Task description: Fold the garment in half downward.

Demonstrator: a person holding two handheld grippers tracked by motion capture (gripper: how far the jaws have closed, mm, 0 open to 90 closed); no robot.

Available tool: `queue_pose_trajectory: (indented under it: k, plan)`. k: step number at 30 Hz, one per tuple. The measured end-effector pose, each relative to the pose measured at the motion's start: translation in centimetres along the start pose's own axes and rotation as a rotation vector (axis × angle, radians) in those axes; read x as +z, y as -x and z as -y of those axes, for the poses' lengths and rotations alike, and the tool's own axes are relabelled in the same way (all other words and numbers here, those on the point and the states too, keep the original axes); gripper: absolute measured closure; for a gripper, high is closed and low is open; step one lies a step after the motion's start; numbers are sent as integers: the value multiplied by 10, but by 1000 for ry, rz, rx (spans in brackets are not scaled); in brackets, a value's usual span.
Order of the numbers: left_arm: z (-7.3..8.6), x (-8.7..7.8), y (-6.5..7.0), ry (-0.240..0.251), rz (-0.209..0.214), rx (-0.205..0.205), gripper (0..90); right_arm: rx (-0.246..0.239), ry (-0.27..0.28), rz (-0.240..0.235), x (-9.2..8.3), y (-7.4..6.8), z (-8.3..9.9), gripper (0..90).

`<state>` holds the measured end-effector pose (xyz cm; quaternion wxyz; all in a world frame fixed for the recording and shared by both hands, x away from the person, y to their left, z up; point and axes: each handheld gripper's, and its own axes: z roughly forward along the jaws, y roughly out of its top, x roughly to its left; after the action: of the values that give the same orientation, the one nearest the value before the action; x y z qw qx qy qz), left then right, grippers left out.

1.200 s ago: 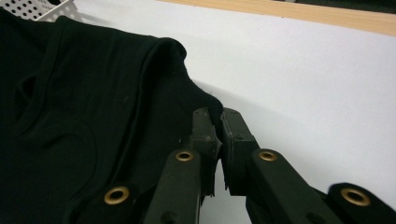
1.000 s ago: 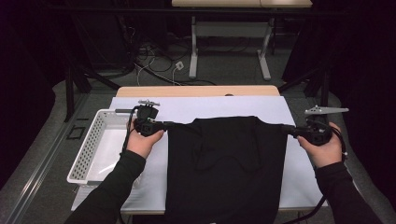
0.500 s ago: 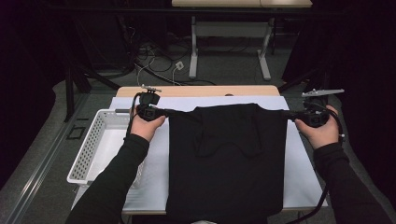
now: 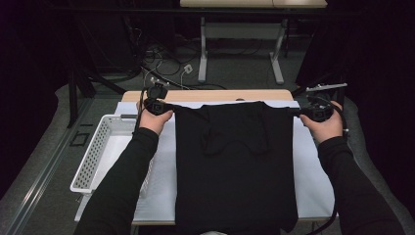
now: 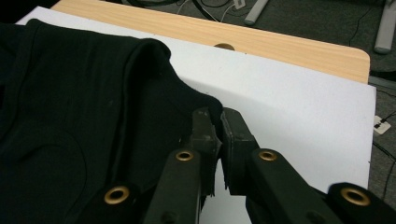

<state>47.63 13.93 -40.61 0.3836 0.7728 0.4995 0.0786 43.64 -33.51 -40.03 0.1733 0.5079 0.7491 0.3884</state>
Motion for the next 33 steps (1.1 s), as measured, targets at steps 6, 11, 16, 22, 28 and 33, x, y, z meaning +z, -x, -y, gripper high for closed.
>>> queue_pose_trajectory:
  k: [6,11,16,22,28,33]
  plan:
    - [-9,3,-6,3,-14,-20,866,-7,-28,41,12,2,-9,857]
    - [-19,-4,-6,29,-16,-30,866,14,-17,58,10,7,-19,857]
    - [-34,-17,-2,66,-25,-27,866,6,25,73,0,6,-33,857]
    - [-46,-30,3,117,-32,-22,866,3,100,67,-15,0,-49,857]
    - [-59,-42,9,172,-56,17,866,-12,173,90,-24,-9,-67,857]
    - [-67,-43,9,182,-56,18,865,-12,183,100,-23,-12,-77,856]
